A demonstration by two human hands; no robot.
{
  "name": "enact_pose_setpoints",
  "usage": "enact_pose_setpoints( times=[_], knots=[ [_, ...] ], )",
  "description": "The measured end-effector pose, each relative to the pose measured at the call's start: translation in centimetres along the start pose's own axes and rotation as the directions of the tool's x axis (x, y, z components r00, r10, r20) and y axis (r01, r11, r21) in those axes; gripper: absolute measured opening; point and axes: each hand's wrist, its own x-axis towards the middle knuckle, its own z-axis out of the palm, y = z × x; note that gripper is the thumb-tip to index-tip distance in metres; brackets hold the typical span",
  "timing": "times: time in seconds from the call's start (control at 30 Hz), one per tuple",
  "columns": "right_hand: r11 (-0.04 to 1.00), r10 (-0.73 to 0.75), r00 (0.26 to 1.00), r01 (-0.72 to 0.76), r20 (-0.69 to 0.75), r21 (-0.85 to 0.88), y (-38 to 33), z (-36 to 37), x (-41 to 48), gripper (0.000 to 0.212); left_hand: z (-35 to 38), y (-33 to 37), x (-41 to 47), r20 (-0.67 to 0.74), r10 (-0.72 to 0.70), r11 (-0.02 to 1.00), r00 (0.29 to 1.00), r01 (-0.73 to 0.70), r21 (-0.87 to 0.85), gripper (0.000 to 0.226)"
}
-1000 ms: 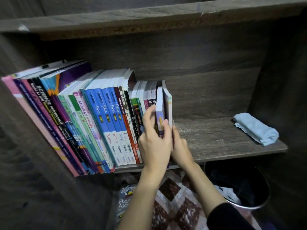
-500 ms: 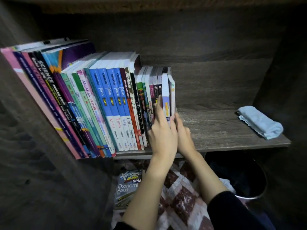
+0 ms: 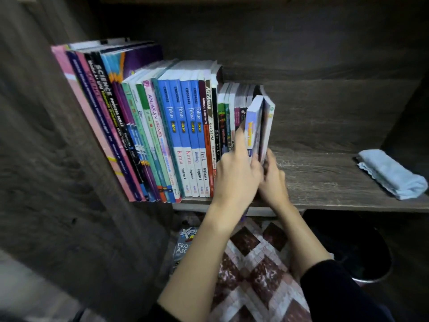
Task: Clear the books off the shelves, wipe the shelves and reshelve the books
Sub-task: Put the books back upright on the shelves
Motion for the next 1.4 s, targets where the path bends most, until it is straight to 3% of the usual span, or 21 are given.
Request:
enact_pose_setpoints(
  times=[0.17,0.3,0.57,0.63,0.77,0.9,1.03,1.17,1.4],
  knots=[
    [1.0,-0.013,0.995,0.013,0.094,-0.002,-0.6,-0.4,-0.1,0.057,-2.5,0.2,0.0,0.053,-0.006,1.0,0.999,0.005,0.012,0.052],
    [0.995,0.037,0.972,-0.014,0.231,-0.103,-0.9,-1.0,-0.2,0.069,-3.9,0.7,-0.9,0.094,-0.021,1.0,0.995,0.02,0.012,0.052],
    [0.969,0.1,0.93,-0.01,0.354,-0.248,-2.6,-1.7,0.1,0.078,-7.3,1.5,-3.1,0.13,-0.058,0.998,0.99,0.054,0.041,0.06],
    [0.973,0.09,0.938,-0.01,0.334,-0.231,-3.6,-2.8,0.3,0.08,-8.1,1.4,-3.4,0.124,-0.071,0.996,0.99,0.065,0.053,0.061],
    [0.994,-0.075,0.992,0.082,0.1,-0.068,-7.3,-5.6,1.0,0.08,-9.3,1.7,-3.9,0.083,-0.082,0.995,0.993,0.078,0.055,0.062],
    [0.971,-0.203,0.955,0.225,0.214,-0.084,-11.1,-6.3,3.0,0.093,-10.2,2.0,-3.9,0.013,-0.064,0.997,0.998,0.063,0.05,0.058],
    [0.957,-0.126,0.93,0.206,0.346,-0.203,-12.4,-4.7,4.6,0.081,-10.7,2.1,-3.6,-0.067,-0.039,0.998,0.997,0.043,0.052,0.051],
    [0.933,-0.138,0.951,0.219,0.277,-0.285,-12.4,-3.9,4.6,0.064,-10.9,2.5,-3.4,-0.108,-0.025,0.998,0.994,0.031,0.056,0.052],
    [0.903,-0.207,0.958,0.265,0.2,-0.337,-11.7,-4.2,4.1,0.057,-10.5,2.8,-3.2,-0.112,-0.068,0.996,0.991,0.073,0.048,0.054]
  ],
)
